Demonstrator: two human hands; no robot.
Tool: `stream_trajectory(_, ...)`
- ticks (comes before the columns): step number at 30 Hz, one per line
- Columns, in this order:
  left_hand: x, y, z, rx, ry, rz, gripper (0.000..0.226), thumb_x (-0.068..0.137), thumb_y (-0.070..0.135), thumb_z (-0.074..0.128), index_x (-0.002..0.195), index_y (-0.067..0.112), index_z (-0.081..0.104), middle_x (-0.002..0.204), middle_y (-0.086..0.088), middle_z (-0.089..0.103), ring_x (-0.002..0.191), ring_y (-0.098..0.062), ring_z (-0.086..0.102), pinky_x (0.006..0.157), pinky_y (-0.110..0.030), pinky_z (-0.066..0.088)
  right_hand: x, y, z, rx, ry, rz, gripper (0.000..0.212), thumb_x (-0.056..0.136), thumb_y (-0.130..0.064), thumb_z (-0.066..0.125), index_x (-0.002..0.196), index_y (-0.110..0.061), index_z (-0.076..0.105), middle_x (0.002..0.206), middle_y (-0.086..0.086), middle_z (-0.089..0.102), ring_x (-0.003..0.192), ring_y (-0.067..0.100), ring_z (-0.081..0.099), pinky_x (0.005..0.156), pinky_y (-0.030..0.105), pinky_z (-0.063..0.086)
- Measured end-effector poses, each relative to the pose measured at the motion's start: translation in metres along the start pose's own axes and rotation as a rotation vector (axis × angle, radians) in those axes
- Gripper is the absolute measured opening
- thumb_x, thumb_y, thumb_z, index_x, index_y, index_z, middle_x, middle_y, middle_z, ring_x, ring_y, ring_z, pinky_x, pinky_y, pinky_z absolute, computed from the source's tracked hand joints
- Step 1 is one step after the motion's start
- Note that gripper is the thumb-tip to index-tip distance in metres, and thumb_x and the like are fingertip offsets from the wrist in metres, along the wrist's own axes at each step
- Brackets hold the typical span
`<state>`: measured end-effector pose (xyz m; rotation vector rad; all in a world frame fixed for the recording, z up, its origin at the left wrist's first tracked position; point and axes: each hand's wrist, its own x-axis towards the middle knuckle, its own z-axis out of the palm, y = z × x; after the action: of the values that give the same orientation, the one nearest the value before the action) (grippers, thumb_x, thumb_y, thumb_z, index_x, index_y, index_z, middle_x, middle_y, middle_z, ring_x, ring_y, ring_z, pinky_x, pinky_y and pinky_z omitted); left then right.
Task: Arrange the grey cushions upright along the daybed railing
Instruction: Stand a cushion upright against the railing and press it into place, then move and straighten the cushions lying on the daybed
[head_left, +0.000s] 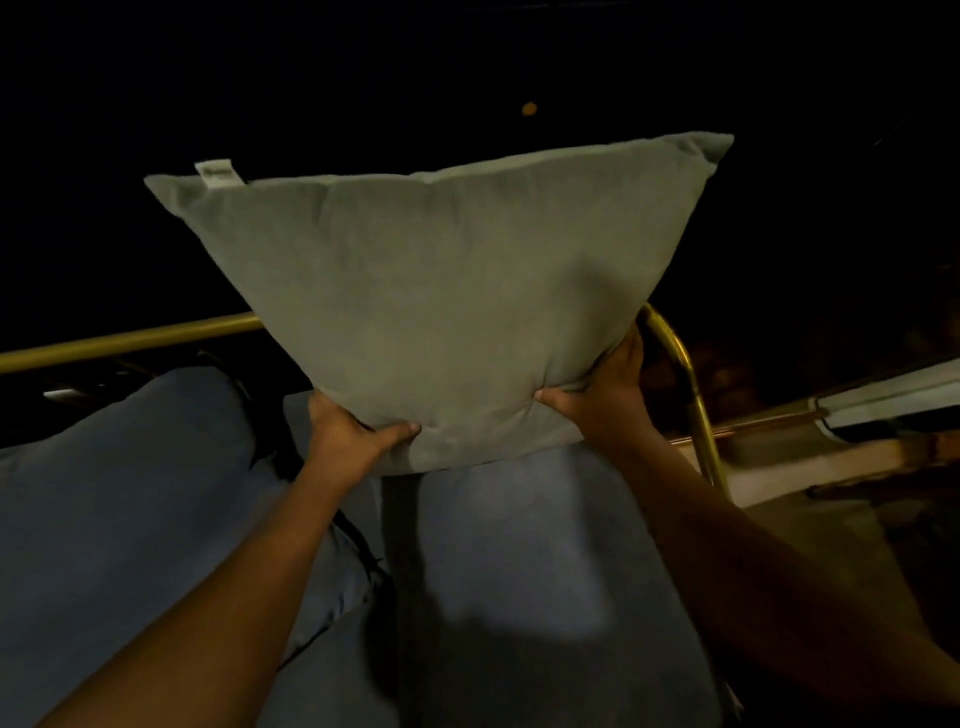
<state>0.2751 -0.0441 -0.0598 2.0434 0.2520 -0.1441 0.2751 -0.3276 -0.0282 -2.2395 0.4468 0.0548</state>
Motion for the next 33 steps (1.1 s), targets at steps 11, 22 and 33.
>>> stream_trajectory(11,0.024,0.122,-0.036,0.093,0.228,0.18,0.106,0.07,0.046,0.076,0.149,0.036,0.006,0.158,-0.014,-0.005,0.146,-0.033,0.014,0.111,-0.038,0.026,0.028,-0.138,-0.033,-0.509,0.124,-0.332,0.08,0.077,-0.071,0.049,0.145,-0.042,0.019,0.161,0.0,0.003,0.147,0.03,-0.009,0.111,0.063,0.002)
stream_trajectory(22,-0.001,0.13,-0.052,0.275,0.021,0.135,0.092,0.077,0.04,0.073,0.149,0.033,0.015,0.16,-0.013,-0.002,0.146,-0.038,0.012,0.114,-0.053,0.027,-0.006,-0.115,-0.043,-0.5,0.037,-0.262,0.07,0.081,-0.051,0.057,0.142,-0.029,0.03,0.156,0.008,0.022,0.144,0.032,0.014,0.115,0.056,0.016)
stream_trajectory(33,-0.14,0.004,-0.22,0.373,0.031,0.009,0.037,0.085,0.029,0.067,0.118,0.011,0.062,0.123,-0.011,0.063,0.115,-0.026,0.058,0.094,-0.025,0.039,-0.179,-0.206,0.124,-0.446,-0.284,-0.417,0.044,0.083,-0.05,0.048,0.12,-0.027,0.057,0.127,0.002,0.059,0.123,0.026,0.048,0.107,0.04,0.027)
